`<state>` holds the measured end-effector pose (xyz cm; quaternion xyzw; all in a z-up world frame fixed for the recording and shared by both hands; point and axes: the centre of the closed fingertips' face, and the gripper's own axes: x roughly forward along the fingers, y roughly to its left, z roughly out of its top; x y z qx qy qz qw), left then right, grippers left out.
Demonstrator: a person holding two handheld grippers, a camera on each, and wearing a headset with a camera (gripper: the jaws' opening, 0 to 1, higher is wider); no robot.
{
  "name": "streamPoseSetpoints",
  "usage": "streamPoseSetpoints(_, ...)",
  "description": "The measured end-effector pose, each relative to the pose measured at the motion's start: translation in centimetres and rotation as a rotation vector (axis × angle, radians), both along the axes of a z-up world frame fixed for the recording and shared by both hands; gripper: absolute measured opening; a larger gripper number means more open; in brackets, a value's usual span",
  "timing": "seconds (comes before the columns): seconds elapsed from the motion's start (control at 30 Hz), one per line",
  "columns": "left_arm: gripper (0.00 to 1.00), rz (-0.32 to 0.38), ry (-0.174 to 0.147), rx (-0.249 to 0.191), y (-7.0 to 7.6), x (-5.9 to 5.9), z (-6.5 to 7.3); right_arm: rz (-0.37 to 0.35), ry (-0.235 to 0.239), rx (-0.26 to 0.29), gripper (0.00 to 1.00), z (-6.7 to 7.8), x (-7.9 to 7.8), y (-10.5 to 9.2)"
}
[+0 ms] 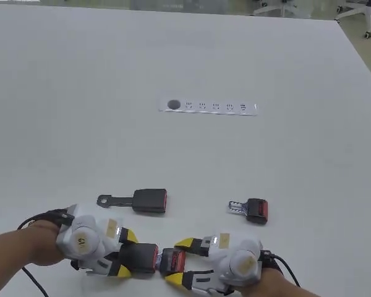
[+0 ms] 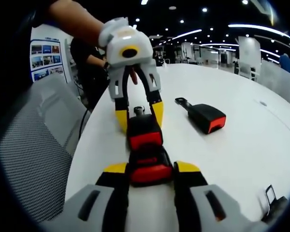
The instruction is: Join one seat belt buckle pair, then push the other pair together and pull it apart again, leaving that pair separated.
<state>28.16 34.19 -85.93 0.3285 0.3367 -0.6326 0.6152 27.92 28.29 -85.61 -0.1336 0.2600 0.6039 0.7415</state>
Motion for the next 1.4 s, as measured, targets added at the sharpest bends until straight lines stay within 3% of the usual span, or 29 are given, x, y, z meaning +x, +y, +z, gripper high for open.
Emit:
streamPoseSetpoints(0.23, 0.34, 0.000, -0.002, 0.030, 0.0, 0.0, 0.0, -0.004, 0.004, -0.014, 0.37, 0.1, 0.0, 0.1)
streamPoseSetpoints(0.4, 0.35, 0.033, 0.008, 0.056, -0.1, 0.0, 0.0, -0.031, 0.045, -0.020, 0.38, 0.2, 0.1, 0.2)
streamPoseSetpoints(0.43, 0.37, 0.070, 0.024, 0.050, -0.2, -0.1, 0.1, -0.037, 0.046, -0.030, 0.38, 0.2, 0.1, 0.1)
streamPoseSetpoints(0.47, 0.40, 0.132, 0.092, 0.008, -0.8, -0.6, 0.4, -0.081, 0.071, -0.040, 0.40, 0.3, 0.1, 0.0)
streamPoseSetpoints(0.5, 0.51, 0.166, 0.143, -0.008, -0.9, -1.0, 0.7, -0.107, 0.104, -0.030, 0.46, 0.4, 0.0, 0.0)
streamPoseSetpoints(0.53, 0.62, 0.175, 0.153, -0.029, -1.0, -1.0, 0.9, -0.124, 0.116, -0.006, 0.56, 0.8, 0.2, 0.1)
streamPoseSetpoints(0.57, 0.70, 0.184, 0.130, -0.025, -0.6, -0.6, 0.9, -0.146, 0.121, 0.017, 0.71, 1.1, 0.4, 0.2)
streamPoseSetpoints(0.6, 0.76, 0.197, 0.118, -0.019, -0.3, -0.4, 1.0, -0.167, 0.105, 0.036, 0.79, 1.6, 0.9, 0.0)
streamPoseSetpoints(0.67, 0.78, 0.230, 0.113, -0.058, -0.5, -0.1, 2.1, -0.177, 0.062, 0.022, 0.86, 2.1, 1.4, -0.7)
streamPoseSetpoints(0.7, 0.78, 0.240, 0.116, -0.082, -0.6, 0.0, 2.6, -0.182, 0.050, 0.023, 0.87, 2.5, 1.5, -0.9)
streamPoseSetpoints(0.77, 0.81, 0.255, 0.083, -0.106, -0.5, 0.5, 3.6, -0.191, 0.038, 0.030, 0.89, 3.1, 1.6, -1.7)
streamPoseSetpoints(0.87, 0.82, 0.260, 0.071, -0.119, -0.4, 0.7, 4.4, -0.216, 0.017, 0.014, 0.89, 3.7, 2.0, -3.2)
streamPoseSetpoints(0.97, 0.82, 0.238, 0.029, -0.114, -0.1, 1.1, 5.0, -0.263, -0.008, 0.017, 0.89, 4.8, 2.6, -5.1)
streamPoseSetpoints(1.07, 0.82, 0.234, -0.010, -0.138, -0.4, 2.3, 6.1, -0.298, -0.027, 0.019, 0.89, 5.8, 3.3, -6.8)
streamPoseSetpoints(1.27, 0.78, 0.233, -0.057, -0.169, -1.0, 4.3, 8.4, -0.355, -0.068, 0.011, 0.88, 7.5, 5.5, -10.2)
streamPoseSetpoints(1.4, 0.78, 0.205, -0.082, -0.166, -1.2, 5.6, 8.5, -0.341, -0.090, -0.022, 0.82, 7.9, 6.6, -11.9)
